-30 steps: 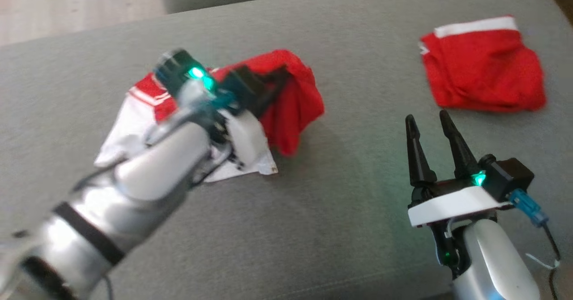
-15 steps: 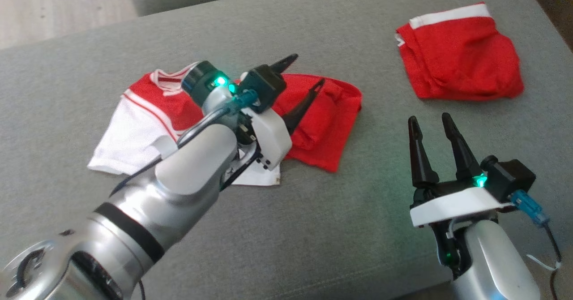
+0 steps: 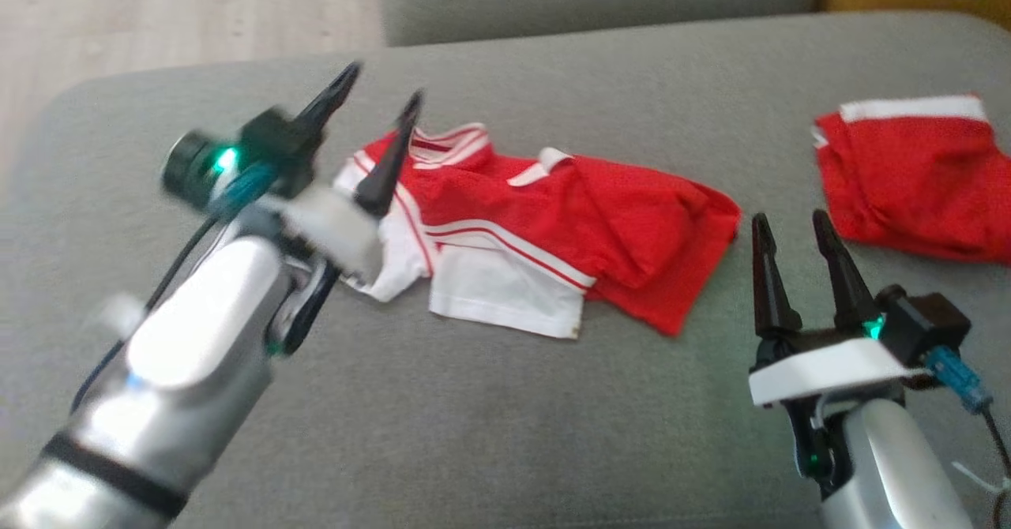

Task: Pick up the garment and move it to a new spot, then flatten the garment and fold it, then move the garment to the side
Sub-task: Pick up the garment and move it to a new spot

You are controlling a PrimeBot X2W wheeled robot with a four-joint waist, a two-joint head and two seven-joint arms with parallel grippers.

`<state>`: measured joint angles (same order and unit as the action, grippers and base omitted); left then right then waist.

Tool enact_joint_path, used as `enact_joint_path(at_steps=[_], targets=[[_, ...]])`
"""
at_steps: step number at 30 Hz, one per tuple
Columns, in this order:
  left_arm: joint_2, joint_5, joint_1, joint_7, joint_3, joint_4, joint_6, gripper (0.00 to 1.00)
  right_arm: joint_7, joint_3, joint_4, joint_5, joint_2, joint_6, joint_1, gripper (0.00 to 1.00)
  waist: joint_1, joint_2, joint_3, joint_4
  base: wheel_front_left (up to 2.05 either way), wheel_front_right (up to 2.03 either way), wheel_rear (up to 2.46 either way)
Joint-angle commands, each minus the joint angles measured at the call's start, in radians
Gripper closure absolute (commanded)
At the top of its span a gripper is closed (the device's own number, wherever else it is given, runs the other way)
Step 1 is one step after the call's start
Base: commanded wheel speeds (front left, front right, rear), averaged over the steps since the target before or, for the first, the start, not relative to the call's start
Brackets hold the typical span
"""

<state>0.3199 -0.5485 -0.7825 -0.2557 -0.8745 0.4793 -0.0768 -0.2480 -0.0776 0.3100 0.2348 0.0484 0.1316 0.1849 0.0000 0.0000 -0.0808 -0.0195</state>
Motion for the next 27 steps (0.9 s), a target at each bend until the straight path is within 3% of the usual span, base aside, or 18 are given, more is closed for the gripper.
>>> enact_joint_path(at_steps=[1,5,10,17,27], targets=[[0.053,0.000,0.007,-0.006,0.075,-0.055,-0.015,0.00,-0.007,-0.012,-0.028,-0.008,0.002,-0.001,-0.003,0.00,0.0000,0.0000,0.042,0.055,0.00,0.00,0.00],[0.112,-0.004,0.184,-0.006,0.185,-0.174,-0.055,0.00,0.005,-0.002,-0.032,-0.013,0.002,-0.001,-0.031,0.00,0.0000,0.0000,0.074,0.099,0.00,0.00,0.00],[0.109,0.007,0.380,-0.006,0.301,-0.295,-0.089,0.00,0.016,-0.005,-0.042,-0.013,0.002,-0.001,-0.062,0.00,0.0000,0.0000,0.095,0.116,0.00,0.00,0.00],[0.015,0.084,0.595,-0.006,0.446,-0.405,-0.093,0.00,0.032,-0.021,-0.060,-0.010,0.002,-0.001,-0.085,0.00,0.0000,0.0000,0.105,0.104,0.00,0.00,0.00],[-0.117,0.220,0.697,-0.006,0.561,-0.425,-0.004,0.00,0.039,-0.038,-0.070,-0.001,0.002,-0.001,-0.096,0.00,0.0000,0.0000,0.106,0.086,0.00,0.00,0.00]])
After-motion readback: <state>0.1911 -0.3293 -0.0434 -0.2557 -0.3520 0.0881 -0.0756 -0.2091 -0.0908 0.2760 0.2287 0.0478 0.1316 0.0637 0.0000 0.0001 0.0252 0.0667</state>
